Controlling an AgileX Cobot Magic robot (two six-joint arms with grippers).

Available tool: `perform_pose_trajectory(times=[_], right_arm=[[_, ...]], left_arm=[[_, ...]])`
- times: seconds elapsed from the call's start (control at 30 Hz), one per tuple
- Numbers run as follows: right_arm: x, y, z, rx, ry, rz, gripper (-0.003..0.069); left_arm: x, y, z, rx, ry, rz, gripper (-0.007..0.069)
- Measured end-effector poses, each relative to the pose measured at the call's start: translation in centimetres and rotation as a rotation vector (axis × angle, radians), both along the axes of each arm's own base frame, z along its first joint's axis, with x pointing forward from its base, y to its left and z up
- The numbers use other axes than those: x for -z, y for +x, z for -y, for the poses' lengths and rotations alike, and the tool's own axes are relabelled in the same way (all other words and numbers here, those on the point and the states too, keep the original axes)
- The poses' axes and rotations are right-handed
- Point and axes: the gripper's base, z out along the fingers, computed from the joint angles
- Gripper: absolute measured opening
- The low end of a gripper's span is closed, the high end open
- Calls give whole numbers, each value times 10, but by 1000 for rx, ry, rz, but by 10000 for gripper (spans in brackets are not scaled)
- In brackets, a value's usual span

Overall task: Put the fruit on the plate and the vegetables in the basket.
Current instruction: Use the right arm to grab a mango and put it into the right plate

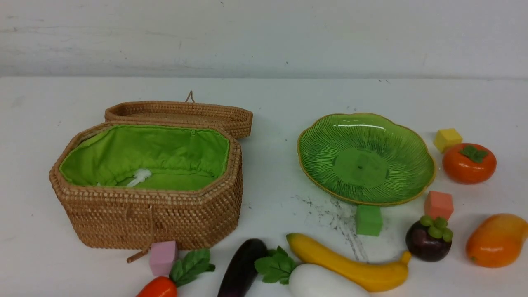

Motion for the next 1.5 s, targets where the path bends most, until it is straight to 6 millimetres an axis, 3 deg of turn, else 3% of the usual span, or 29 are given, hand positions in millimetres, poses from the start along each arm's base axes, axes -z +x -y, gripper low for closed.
perform_pose_trajectory(times=[0.17, 0.3, 0.67, 0.73, 0.93, 1.23, 1.5], right_arm=[[44, 21, -2, -4, 73, -440, 246], [60, 39, -4, 10, 133, -639, 287], [107, 135, 3, 148, 385, -869, 638], [114, 147, 12, 186, 455, -886, 656], [141, 178, 46, 288, 629, -917, 644], [189, 194, 54, 328, 621, -1018, 608], [200, 200, 56, 294, 582, -1037, 589]], left_arm=[[0, 0, 0, 0, 0, 0, 239], [0, 0, 0, 0, 0, 0, 239], [0, 0, 0, 0, 0, 0, 239], [0, 0, 0, 0, 0, 0, 239], [0, 0, 0, 0, 0, 0, 239], [0, 0, 0, 0, 0, 0, 239], [0, 0, 0, 0, 0, 0, 239]])
